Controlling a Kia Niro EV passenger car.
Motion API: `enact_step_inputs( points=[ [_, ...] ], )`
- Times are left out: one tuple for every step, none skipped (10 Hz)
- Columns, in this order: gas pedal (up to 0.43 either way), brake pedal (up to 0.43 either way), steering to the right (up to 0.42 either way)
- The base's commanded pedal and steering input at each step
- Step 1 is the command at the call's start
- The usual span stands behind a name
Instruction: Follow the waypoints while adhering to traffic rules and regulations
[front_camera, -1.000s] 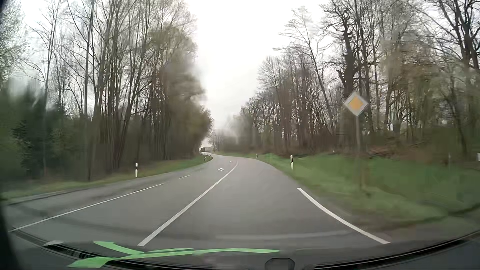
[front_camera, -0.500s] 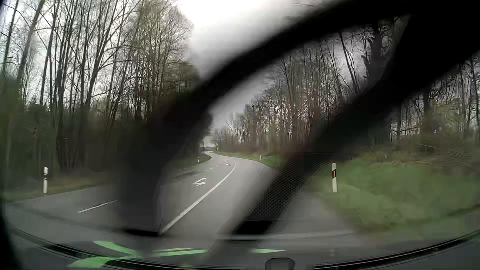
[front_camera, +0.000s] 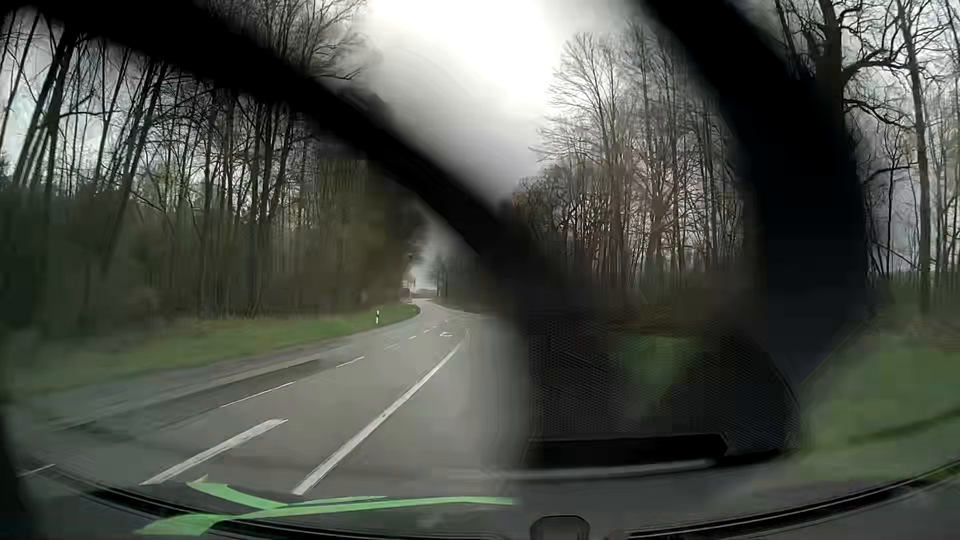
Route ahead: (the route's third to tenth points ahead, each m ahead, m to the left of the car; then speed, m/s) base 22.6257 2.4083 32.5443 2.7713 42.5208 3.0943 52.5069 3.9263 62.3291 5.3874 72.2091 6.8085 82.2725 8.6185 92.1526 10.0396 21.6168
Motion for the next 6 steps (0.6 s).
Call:
enact_step_inputs(
  points=[
    [0.169,0.0,-0.007],
    [0.169,0.0,-0.007],
    [0.169,0.0,-0.007],
    [0.177,0.0,-0.008],
    [0.177,0.0,-0.008],
    [0.189,0.0,-0.009]
  ],
)
